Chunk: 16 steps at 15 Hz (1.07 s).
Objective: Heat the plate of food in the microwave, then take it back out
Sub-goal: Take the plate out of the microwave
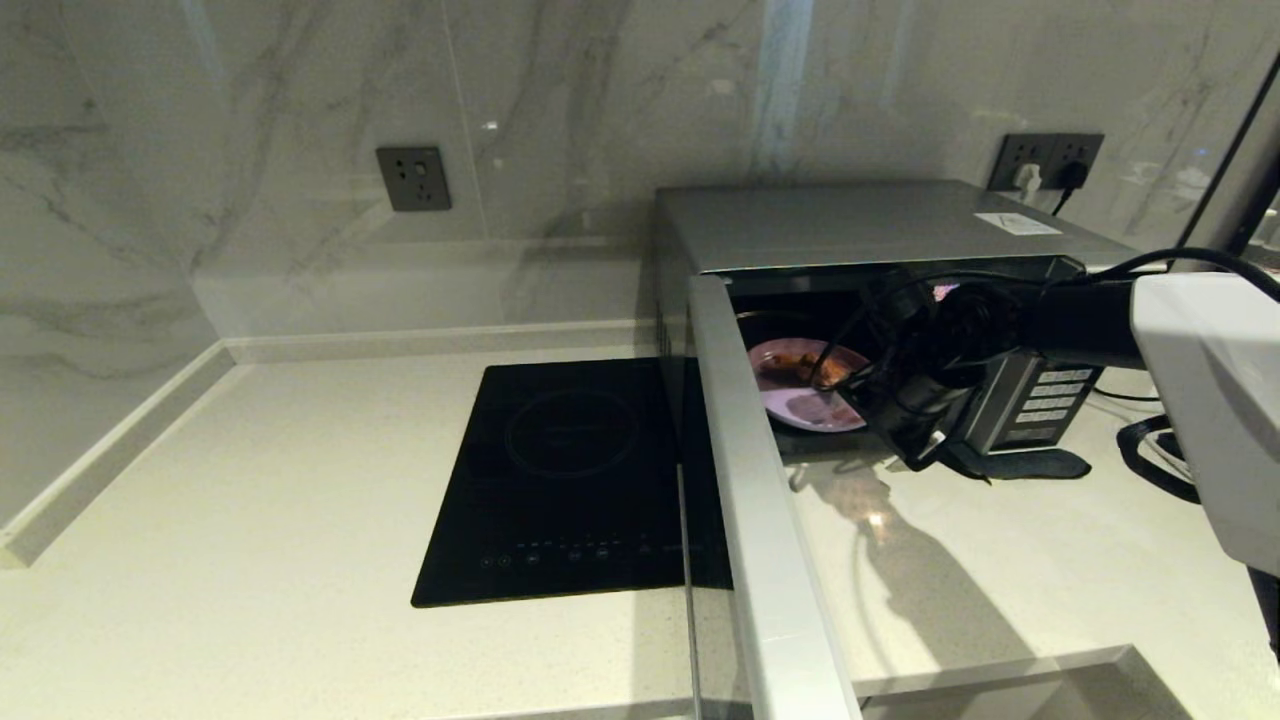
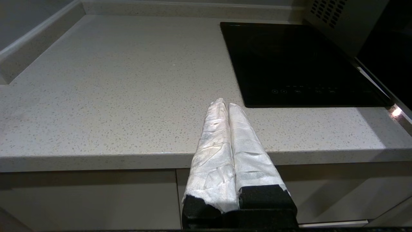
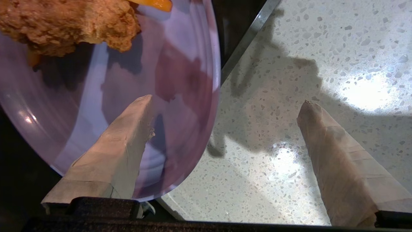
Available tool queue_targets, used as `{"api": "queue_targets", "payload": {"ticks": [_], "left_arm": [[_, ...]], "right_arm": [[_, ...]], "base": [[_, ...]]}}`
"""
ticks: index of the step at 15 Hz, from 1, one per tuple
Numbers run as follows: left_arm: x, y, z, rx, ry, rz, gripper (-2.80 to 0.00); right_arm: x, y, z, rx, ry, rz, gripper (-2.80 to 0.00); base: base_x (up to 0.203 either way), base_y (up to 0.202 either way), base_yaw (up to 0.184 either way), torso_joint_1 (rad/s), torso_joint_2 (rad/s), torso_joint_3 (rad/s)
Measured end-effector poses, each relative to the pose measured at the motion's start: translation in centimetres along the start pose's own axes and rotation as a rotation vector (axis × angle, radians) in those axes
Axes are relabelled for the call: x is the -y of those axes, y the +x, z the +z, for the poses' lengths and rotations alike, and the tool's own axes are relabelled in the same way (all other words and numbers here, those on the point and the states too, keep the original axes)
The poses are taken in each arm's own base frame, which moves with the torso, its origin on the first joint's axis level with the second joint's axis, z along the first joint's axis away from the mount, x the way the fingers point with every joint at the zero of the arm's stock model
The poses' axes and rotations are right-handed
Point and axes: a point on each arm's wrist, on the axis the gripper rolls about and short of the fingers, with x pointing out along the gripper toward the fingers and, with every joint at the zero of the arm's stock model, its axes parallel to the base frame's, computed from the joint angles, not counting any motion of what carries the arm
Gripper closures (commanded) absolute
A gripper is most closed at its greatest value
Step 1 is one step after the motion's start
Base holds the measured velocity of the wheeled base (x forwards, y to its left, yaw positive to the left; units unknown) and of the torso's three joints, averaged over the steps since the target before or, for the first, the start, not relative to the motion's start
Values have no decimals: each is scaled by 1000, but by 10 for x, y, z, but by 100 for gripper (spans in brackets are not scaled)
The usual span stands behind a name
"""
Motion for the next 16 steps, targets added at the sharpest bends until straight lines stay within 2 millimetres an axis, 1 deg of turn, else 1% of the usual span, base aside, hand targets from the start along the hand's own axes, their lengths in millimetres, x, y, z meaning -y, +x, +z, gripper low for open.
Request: {"api": "queue_targets", "payload": {"ticks": [1,9,16], "left_arm": [[0,0,0,0,0,0,0],[0,0,0,0,0,0,0],[0,0,0,0,0,0,0]], "right_arm": [[0,0,0,0,-2,-1,0],[-2,-1,1,6,-11,18,0],[-4,-14,2,10,-10,42,0]], "base": [[0,0,0,0,0,0],[0,0,0,0,0,0],[0,0,0,0,0,0]]}}
